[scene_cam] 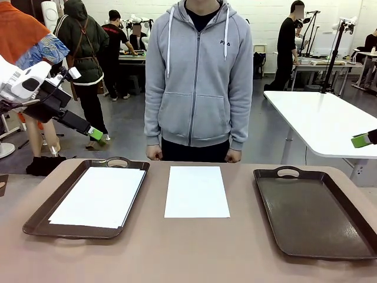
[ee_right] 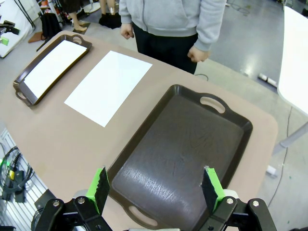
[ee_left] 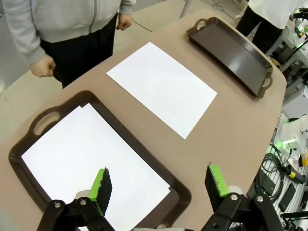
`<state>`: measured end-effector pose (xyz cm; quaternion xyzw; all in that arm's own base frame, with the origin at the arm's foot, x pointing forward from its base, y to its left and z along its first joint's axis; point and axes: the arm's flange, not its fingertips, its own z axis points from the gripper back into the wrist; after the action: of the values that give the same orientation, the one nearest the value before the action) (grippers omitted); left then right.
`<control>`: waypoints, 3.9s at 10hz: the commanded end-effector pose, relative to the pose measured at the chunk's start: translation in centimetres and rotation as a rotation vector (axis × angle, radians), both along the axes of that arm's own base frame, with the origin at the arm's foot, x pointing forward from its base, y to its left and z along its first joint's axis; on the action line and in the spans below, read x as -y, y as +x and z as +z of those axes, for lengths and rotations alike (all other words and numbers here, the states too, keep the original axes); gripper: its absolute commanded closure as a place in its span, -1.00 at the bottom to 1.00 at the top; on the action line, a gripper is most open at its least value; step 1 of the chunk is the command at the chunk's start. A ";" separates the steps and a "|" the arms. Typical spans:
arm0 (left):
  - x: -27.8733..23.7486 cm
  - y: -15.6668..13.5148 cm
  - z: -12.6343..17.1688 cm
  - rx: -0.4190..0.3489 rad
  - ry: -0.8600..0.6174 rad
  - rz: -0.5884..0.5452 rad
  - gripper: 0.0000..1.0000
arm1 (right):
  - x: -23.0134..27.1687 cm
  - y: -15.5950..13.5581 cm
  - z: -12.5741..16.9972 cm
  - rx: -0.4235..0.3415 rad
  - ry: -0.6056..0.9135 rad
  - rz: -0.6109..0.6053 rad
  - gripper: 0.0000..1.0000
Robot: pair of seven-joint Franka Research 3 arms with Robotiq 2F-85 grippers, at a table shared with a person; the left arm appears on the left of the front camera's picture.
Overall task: Sort the A4 documents.
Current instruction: Receive the A4 Paper.
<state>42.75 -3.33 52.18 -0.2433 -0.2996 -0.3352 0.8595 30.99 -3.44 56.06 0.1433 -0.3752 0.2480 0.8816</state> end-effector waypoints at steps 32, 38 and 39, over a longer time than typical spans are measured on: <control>-0.2 -0.2 -0.1 -0.002 0.000 0.003 -1.00 | 0.0 0.1 -0.2 -0.003 0.012 0.010 -1.00; -0.2 -0.2 -0.1 -0.002 0.000 0.003 -1.00 | 0.0 0.1 -0.2 -0.003 0.012 0.010 -1.00; -0.2 -0.2 -0.1 -0.002 0.000 0.003 -1.00 | 0.0 0.1 -0.2 -0.003 0.012 0.010 -1.00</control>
<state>42.56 -3.22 52.05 -0.2433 -0.2990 -0.3340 0.8601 30.99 -3.44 56.06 0.1433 -0.3752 0.2480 0.8816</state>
